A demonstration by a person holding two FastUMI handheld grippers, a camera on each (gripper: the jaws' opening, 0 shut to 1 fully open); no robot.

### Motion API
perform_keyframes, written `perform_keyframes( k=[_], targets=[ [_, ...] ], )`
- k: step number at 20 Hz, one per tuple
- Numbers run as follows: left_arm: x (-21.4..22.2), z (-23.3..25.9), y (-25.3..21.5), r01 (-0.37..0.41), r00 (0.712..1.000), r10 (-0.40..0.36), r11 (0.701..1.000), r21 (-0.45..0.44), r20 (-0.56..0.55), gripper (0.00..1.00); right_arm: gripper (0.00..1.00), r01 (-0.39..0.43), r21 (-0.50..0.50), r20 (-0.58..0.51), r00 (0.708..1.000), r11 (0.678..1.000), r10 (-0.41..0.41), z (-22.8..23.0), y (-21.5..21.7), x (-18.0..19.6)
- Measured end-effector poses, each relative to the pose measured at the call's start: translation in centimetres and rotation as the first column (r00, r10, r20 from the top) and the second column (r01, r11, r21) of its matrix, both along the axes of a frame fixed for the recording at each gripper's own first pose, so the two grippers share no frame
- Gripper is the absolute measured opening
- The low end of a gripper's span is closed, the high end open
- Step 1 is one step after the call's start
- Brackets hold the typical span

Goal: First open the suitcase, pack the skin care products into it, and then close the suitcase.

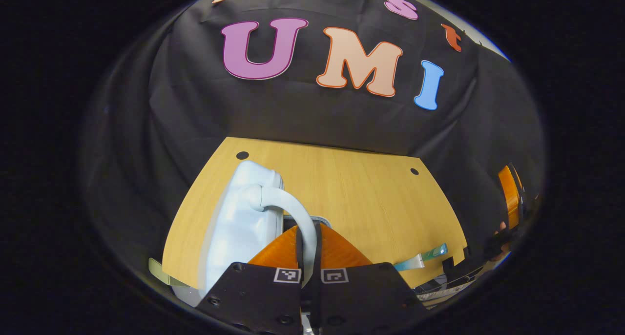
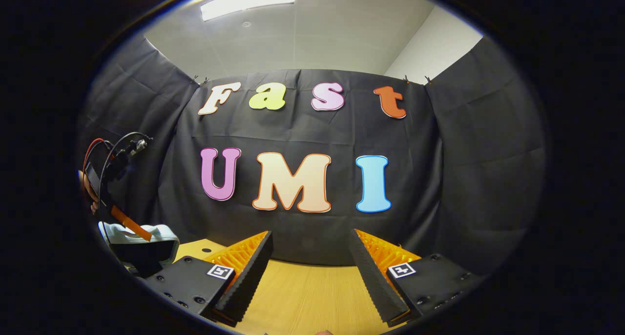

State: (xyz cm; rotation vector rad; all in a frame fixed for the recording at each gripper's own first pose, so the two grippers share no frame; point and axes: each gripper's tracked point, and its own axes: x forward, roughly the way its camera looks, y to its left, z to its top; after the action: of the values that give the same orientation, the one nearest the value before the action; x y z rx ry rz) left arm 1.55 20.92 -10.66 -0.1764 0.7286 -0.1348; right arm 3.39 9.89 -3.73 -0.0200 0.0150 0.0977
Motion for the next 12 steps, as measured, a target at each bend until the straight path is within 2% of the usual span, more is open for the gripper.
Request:
perform_keyframes(
  k=[4, 8, 12],
  targets=[
    [0.4, 1.0, 5.4, -0.022, 0.999, 0.021, 0.999, 0.026, 0.025, 0.0, 0.98, 0.003, -0.004, -0.004, 1.0, 1.0, -0.003, -0.4, 2.8, 0.8],
    [0.7, 1.1, 11.6, -0.079, 0.996, 0.075, 0.994, 0.076, 0.05, 0.0, 1.0, 0.009, -0.001, -0.001, 1.0, 1.0, -0.009, -0.4, 5.6, 1.2],
    [0.8, 0.9, 16.8, -0.114, 0.992, 0.106, 0.988, 0.108, 0.072, 0.0, 0.96, 0.0, -0.016, -0.004, 1.0, 1.0, 0.0, -0.7, 8.7, 1.7]
  ],
)
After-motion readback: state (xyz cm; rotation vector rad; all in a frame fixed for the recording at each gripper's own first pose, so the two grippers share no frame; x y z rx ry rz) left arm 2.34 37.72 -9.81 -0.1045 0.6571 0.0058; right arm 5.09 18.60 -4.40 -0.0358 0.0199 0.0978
